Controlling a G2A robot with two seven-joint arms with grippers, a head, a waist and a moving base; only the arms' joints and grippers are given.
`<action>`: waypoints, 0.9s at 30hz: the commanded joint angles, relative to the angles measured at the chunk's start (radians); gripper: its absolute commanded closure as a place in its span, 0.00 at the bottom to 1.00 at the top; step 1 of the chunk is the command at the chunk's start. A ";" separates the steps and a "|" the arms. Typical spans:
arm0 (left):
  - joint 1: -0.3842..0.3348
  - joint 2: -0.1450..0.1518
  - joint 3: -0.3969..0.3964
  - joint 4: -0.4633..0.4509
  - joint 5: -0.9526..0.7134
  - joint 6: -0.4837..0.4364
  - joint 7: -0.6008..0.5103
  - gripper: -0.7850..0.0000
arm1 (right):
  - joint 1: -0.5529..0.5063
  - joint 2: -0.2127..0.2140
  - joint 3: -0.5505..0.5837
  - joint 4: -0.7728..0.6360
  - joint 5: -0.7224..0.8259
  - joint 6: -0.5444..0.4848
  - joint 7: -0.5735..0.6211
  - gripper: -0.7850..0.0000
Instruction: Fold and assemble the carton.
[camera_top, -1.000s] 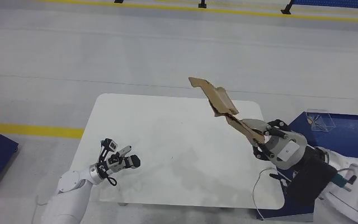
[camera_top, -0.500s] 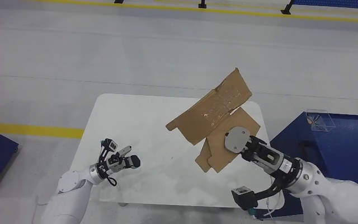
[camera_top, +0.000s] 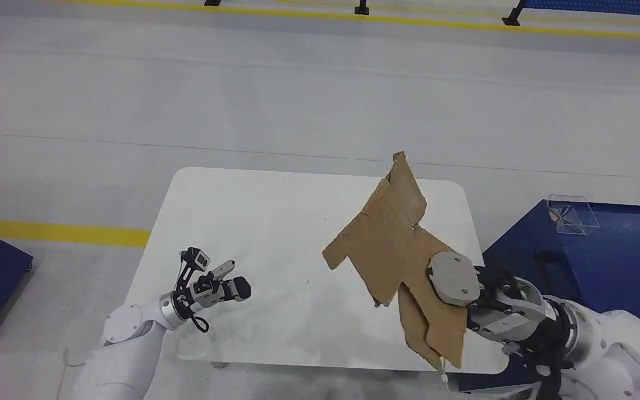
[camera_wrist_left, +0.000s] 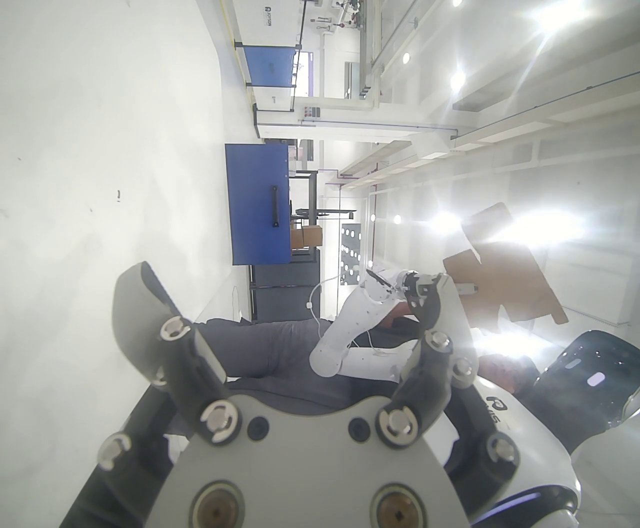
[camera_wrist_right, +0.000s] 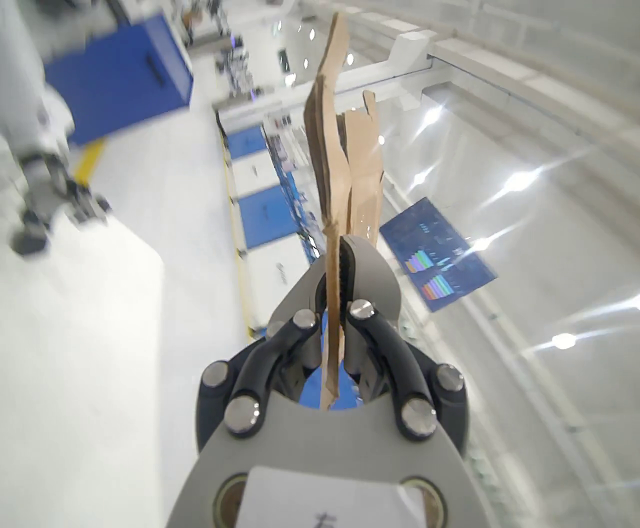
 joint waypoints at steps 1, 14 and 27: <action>0.000 0.000 0.000 0.000 0.000 0.000 0.000 0.00 | 0.009 0.004 -0.020 0.098 0.423 -0.236 0.050 1.00; 0.000 0.000 0.000 0.000 0.000 0.000 0.000 0.00 | 0.125 0.112 -0.644 0.360 1.648 -0.271 0.823 1.00; 0.000 0.000 0.000 0.000 0.000 0.000 0.000 0.00 | 0.149 0.121 -0.669 0.371 1.767 -0.259 0.906 1.00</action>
